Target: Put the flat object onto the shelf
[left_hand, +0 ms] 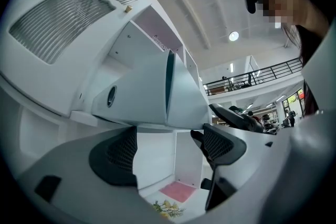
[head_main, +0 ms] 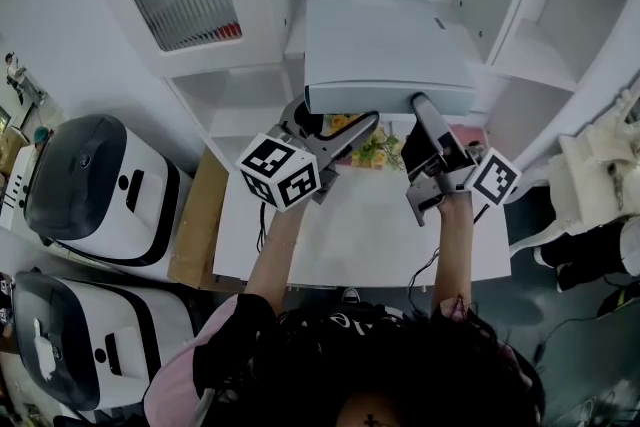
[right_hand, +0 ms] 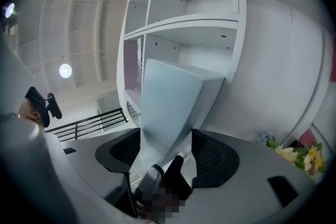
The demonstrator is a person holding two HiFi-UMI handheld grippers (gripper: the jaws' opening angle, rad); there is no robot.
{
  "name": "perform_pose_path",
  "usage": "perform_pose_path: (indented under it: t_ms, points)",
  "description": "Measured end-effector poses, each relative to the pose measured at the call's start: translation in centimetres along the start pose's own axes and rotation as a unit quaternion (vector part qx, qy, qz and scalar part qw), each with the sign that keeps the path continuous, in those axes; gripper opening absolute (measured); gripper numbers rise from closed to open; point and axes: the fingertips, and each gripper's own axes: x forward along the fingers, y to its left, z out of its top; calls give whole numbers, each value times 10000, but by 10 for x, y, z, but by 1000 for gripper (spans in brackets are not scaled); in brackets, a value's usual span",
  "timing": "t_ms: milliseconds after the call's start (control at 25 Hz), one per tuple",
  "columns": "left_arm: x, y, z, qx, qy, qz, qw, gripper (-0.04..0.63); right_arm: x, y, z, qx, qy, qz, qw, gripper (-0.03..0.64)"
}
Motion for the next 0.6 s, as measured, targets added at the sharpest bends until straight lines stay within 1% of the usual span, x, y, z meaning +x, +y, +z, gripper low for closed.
perform_pose_path:
  t_ms: [80, 160, 440, 600]
  points:
    - [4, 5, 0, 17, 14, 67, 10000, 408, -3, -3, 3, -221, -34, -113, 9997, 314]
    - [9, 11, -1, 29, 25, 137, 9999, 408, -6, -8, 4, -279, -41, -177, 9994, 314]
    - [28, 35, -5, 39, 39, 378, 9993, 408, -18, -34, -10, -83, 154, -465, 9988, 314]
    - [32, 45, -6, 15, 44, 354, 9994, 408, -25, -45, -20, 19, 250, -616, 9978, 314]
